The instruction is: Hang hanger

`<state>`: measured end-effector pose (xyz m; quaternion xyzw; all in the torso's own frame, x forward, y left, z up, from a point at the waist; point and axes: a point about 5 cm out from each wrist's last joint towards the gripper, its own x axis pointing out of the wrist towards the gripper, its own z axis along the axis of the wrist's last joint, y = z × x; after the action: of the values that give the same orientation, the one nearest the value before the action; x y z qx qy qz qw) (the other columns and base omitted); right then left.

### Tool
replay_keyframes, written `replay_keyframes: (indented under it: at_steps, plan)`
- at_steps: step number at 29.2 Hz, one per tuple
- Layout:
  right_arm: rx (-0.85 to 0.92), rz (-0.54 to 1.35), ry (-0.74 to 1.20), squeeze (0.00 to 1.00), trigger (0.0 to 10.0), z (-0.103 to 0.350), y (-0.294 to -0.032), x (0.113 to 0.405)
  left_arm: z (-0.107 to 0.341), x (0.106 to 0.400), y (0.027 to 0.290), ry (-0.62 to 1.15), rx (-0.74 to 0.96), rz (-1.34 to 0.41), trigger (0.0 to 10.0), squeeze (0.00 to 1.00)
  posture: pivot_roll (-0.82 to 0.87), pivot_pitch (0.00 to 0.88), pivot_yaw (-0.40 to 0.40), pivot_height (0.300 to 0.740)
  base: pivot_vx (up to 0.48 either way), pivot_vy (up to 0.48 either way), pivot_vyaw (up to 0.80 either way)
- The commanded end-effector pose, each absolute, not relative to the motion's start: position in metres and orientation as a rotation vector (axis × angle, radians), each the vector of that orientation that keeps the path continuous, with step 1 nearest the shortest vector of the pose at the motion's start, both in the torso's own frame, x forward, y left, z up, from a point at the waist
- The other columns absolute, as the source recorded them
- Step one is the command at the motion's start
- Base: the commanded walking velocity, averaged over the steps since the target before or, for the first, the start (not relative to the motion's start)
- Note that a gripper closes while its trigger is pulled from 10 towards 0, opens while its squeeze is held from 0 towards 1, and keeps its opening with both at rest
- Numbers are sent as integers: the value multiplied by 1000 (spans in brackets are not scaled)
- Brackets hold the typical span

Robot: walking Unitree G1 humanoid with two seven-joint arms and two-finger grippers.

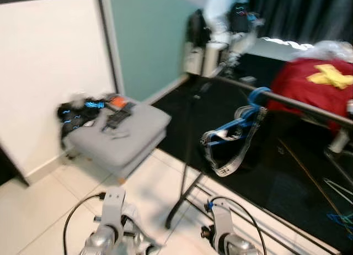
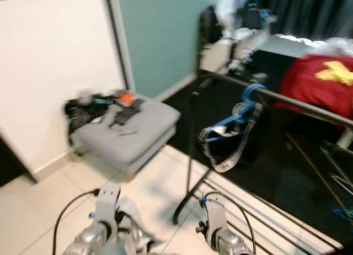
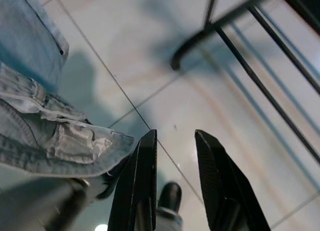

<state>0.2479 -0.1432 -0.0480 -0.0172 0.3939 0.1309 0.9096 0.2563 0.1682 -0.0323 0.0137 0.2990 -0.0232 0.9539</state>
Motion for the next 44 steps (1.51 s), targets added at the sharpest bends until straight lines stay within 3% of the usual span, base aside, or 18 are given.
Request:
replay_keyframes:
  at_steps: [1, 6, 13, 26, 44]
  plan:
    - [-53, 286, 809, 0, 10000, -47, -138, 250, -31, 256, 176, 600, 28, -25, 10000, 0, 13, 0, -32, 740, 0, 0, 800]
    - [-17, 247, 802, 0, 10000, -48, -136, 248, -34, 252, 180, 617, 13, -25, 10000, 0, -22, 0, 17, 740, 0, 0, 800]
    - [5, 186, 818, 0, 10000, -55, -152, 237, -32, 256, 179, 603, -3, -12, 10000, 0, -21, 0, 19, 740, 0, 0, 800]
    - [-29, 201, 855, 0, 10000, -62, -153, 227, -37, 250, 179, 613, -21, 10, 10000, 0, 10, 0, -17, 740, 0, 0, 800]
    - [3, 173, 857, 0, 10000, -69, -147, 215, -37, 251, 175, 627, 35, -35, 10000, 0, -11, 0, 49, 740, 0, 0, 800]
